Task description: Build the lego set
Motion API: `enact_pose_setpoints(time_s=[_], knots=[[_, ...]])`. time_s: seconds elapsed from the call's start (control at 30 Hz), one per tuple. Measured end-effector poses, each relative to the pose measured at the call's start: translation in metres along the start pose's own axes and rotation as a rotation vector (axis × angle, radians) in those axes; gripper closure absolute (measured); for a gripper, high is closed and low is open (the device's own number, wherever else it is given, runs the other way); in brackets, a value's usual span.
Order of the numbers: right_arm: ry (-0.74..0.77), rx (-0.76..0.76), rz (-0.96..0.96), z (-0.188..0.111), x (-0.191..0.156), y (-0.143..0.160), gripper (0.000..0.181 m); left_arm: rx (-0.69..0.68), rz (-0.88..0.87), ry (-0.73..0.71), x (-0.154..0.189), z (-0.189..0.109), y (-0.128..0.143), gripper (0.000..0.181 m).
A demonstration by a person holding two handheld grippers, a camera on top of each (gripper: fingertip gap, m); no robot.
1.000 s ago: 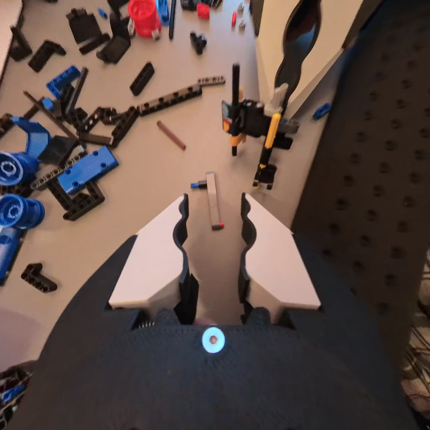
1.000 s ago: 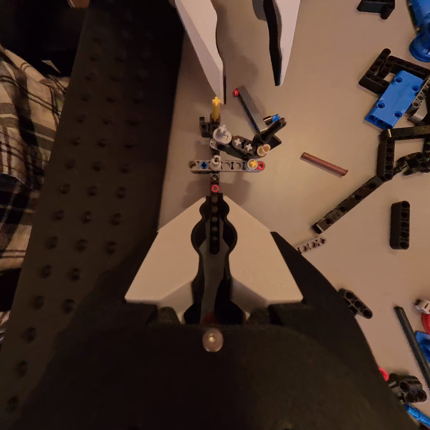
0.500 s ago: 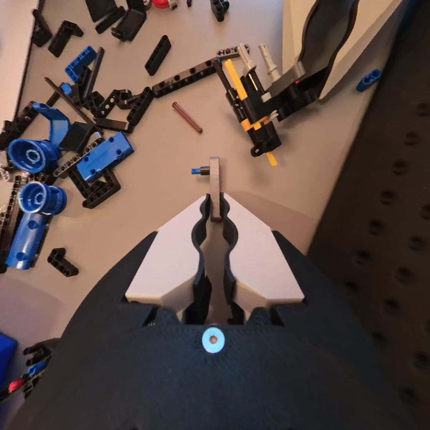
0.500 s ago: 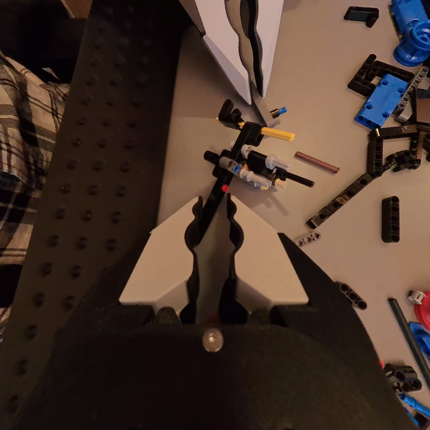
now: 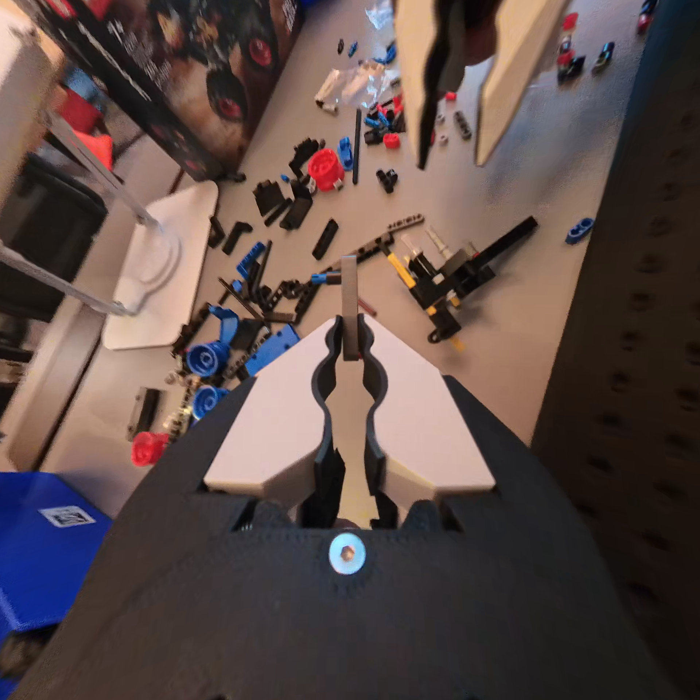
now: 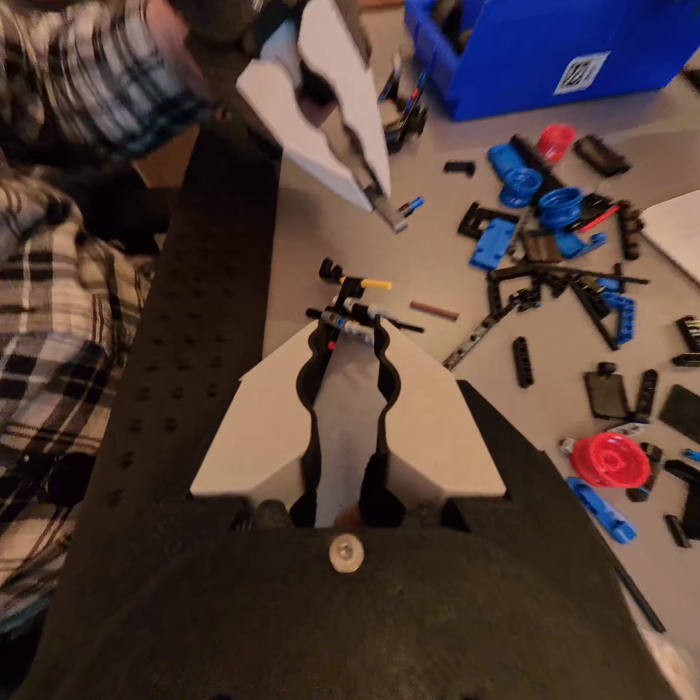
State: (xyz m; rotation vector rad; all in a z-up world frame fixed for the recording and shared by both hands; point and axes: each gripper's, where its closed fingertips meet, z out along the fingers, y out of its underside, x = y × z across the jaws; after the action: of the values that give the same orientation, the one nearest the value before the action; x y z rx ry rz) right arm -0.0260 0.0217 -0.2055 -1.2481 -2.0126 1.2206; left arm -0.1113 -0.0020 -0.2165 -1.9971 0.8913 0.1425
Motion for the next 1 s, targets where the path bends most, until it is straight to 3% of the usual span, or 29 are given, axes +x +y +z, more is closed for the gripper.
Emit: enact_pose_setpoints(time_s=[0.17, 0.33, 0.7, 0.87, 1.0], knots=[[0.083, 0.138, 0.053, -0.012, 0.024, -0.032, 0.157, 0.078, 0.122, -0.078, -0.003, 0.001, -0.033, 0.176], [0.064, 0.207, 0.075, -0.017, 0.023, -0.046, 0.156, 0.143, 0.265, -0.13, -0.003, 0.003, -0.053, 0.176], [-0.003, 0.243, 0.155, -0.019, 0.008, -0.044, 0.173, 0.217, 0.607, -0.15, 0.012, 0.009, -0.075, 0.176], [0.024, 0.263, 0.183, -0.024, 0.014, -0.042, 0.177, 0.236, 0.628, -0.166, 0.008, 0.013, -0.079, 0.174], [0.062, 0.276, 0.215, -0.03, 0.018, -0.033, 0.177, 0.165, 0.318, 0.01, -0.004, 0.014, -0.06, 0.115]])
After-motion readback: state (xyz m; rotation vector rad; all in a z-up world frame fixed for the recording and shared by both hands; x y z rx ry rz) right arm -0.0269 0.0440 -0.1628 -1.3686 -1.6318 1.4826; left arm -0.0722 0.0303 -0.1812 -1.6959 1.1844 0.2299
